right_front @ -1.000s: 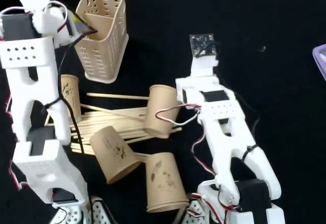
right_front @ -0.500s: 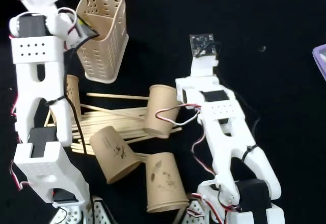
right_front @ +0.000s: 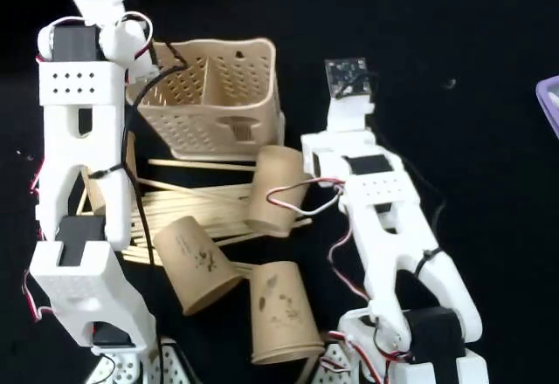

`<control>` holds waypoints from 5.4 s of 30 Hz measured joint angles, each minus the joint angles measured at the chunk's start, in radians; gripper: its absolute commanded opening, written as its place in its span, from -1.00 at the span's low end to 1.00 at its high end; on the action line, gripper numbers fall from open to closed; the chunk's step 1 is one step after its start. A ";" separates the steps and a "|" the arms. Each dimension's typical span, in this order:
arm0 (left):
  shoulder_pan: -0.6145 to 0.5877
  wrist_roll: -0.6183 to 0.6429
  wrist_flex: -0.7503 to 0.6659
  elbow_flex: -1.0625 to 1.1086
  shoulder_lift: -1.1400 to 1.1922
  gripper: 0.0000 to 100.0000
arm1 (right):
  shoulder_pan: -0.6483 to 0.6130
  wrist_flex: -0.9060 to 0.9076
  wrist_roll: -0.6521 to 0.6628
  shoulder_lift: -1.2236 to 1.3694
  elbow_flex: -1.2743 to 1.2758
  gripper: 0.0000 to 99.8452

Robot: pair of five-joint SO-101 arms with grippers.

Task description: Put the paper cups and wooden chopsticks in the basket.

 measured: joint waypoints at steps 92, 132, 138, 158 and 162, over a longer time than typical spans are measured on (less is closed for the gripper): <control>-0.384 -0.405 0.071 0.741 -0.204 -0.52 | -0.379 0.608 0.548 -0.262 -0.072 -0.98; -0.384 -0.364 0.069 0.758 -0.212 -0.52 | -0.535 0.954 0.256 -0.218 -0.270 -0.48; -0.384 -0.359 0.069 0.772 -0.218 -0.52 | -0.491 0.914 0.229 -0.218 -0.219 -0.48; -0.384 -0.351 0.069 0.772 -0.218 -0.52 | -0.428 0.910 0.344 -0.219 -0.083 -0.98; -0.384 -0.351 0.069 0.772 -0.218 -0.52 | -0.427 0.957 0.344 -0.219 -0.083 -0.98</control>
